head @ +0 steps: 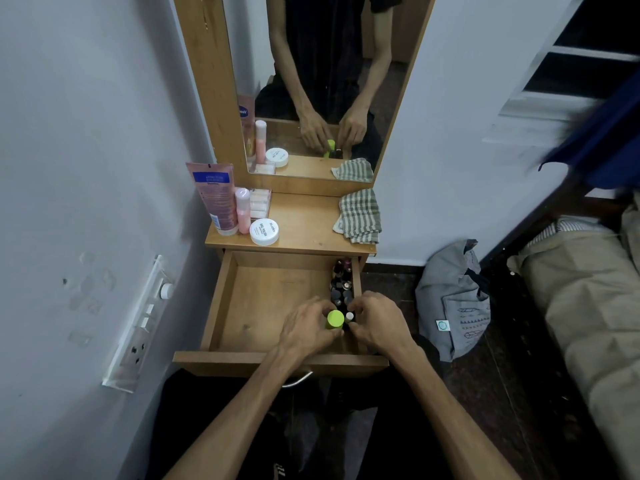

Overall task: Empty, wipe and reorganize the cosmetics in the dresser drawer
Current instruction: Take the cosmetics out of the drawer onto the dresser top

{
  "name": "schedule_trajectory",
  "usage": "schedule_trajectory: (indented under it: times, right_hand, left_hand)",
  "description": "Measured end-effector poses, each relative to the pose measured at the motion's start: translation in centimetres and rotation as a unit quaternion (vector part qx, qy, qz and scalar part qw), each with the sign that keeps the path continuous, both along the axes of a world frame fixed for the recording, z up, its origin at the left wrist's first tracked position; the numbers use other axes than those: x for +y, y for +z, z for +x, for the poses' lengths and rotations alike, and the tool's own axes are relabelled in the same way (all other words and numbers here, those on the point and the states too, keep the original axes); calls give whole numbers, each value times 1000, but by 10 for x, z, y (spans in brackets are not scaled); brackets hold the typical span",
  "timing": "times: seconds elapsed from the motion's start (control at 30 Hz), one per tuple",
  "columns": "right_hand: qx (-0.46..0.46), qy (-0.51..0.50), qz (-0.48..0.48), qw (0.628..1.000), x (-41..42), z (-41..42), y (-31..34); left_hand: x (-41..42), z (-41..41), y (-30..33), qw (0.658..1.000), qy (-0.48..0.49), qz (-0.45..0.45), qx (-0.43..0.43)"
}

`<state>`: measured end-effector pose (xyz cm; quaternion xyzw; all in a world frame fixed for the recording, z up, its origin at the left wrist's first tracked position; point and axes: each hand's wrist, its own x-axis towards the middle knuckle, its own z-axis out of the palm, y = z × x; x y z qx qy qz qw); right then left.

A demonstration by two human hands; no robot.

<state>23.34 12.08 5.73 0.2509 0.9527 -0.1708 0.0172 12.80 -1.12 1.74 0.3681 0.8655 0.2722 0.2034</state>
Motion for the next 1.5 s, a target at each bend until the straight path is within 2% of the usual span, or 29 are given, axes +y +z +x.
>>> schedule_trajectory:
  times: [0.37, 0.67, 0.83, 1.0, 1.27, 1.5]
  right_hand:
    - [26, -53, -1, 998, -2, 4, -19]
    - [27, -64, -11, 998, -7, 5, -18]
    - [37, -69, -49, 996, -10, 9, -6]
    - [93, -67, -66, 991, -15, 4, 19]
    - [205, -34, -102, 973, -6, -57, 57]
    - [258, -47, -99, 960, 17, -144, 83]
  left_hand:
    - [-8, 1, 3, 1000, 2, 9, 27]
    - [-11, 0, 4, 1000, 0, -5, 12]
    - [-16, 2, 13, 999, 4, 24, 39]
    - [-25, -12, 35, 994, 19, 84, 63]
    - [-14, -80, 99, 982, 9, 136, 131]
    - [22, -157, 160, 979, -4, 77, 187]
